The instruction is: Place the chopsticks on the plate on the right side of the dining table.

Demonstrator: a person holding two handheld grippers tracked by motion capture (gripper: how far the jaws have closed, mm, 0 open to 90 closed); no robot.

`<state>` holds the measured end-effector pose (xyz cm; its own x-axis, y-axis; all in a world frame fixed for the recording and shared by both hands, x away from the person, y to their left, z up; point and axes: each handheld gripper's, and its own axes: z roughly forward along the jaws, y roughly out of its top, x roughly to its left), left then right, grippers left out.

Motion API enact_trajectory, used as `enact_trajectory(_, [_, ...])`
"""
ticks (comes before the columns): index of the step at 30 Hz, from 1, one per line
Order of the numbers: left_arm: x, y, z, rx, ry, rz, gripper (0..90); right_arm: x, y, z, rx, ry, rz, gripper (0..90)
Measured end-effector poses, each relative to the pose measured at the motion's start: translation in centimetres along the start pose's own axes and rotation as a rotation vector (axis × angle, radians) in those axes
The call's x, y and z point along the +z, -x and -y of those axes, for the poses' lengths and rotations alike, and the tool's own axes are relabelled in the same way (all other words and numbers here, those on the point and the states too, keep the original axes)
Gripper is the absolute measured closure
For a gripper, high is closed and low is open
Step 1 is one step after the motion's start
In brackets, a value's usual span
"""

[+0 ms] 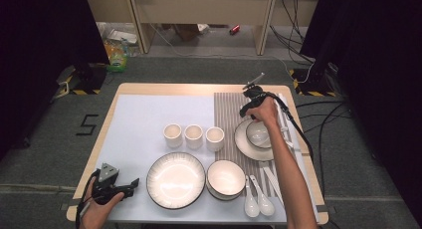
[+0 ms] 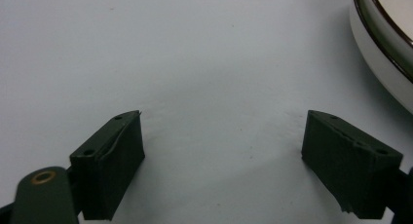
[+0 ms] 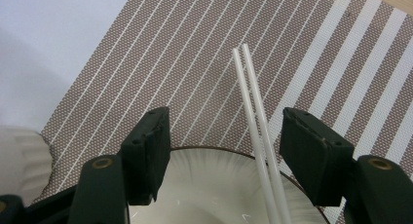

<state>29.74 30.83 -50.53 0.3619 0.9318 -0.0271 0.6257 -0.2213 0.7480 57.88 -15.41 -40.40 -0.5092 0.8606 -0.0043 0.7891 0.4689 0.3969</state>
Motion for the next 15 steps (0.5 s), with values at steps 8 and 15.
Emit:
enact_trajectory(8, [0.0, 0.0, 0.0, -0.001, -0.001, 0.002, 14.7, 0.7, 0.6, 0.4, 0.012, -0.027, 0.004, 35.0])
enact_trajectory(15, [0.0, 0.0, 0.0, -0.001, -0.001, 0.002, 14.7, 1.2, 0.7, 0.5, 0.027, -0.043, -0.005, 34.8])
